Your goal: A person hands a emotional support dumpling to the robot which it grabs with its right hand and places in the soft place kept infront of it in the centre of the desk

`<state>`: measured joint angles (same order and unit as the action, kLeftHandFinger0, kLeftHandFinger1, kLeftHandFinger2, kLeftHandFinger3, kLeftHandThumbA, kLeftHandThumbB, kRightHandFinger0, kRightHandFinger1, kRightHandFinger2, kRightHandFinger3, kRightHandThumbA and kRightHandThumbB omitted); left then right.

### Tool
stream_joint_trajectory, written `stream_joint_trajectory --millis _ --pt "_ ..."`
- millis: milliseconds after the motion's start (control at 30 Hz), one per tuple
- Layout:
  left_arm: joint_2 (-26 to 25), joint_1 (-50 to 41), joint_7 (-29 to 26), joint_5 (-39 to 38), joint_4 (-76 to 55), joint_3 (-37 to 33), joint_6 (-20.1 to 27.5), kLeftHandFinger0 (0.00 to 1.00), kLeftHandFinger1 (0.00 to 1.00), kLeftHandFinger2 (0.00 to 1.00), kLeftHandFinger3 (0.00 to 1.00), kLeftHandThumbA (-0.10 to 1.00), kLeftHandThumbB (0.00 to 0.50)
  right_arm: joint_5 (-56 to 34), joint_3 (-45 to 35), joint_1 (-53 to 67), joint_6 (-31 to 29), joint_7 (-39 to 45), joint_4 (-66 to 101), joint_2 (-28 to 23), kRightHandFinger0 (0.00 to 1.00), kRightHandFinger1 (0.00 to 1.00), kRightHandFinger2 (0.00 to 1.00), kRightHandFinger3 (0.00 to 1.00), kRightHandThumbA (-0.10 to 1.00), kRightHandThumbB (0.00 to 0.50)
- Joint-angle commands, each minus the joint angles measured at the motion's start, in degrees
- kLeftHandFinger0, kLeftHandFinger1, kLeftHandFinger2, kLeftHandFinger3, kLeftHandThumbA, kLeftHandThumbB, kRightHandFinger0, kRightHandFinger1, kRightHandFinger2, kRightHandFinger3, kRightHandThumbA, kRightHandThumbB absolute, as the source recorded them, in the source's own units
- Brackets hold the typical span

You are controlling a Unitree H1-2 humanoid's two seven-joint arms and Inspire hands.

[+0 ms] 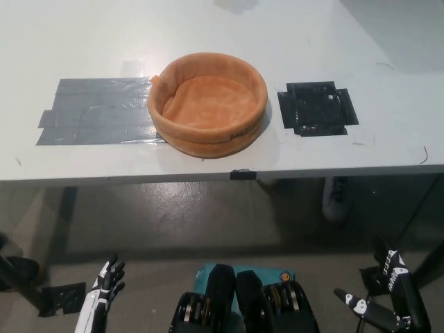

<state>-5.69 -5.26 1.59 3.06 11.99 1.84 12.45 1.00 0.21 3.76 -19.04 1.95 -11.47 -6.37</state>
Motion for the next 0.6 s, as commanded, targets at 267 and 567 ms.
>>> stream_joint_trajectory --millis 267,567 --pt "-0.5 -0.1 -0.9 0.7 -0.9 0.5 1.7 1.00 1.00 1.00 1.00 1.00 0.237 -1.0 -0.7 -0.4 -4.1 0.0 0.6 -0.1 1.00 1.00 1.00 1.00 1.00 0.299" --pt "-0.8 -0.3 -0.6 1.0 -0.7 0.6 1.7 1.00 1.00 1.00 1.00 1.00 0.230 -0.4 -3.0 0.1 -4.3 -2.7 10.5 1.9 1.00 1.00 1.00 1.00 1.00 0.327"
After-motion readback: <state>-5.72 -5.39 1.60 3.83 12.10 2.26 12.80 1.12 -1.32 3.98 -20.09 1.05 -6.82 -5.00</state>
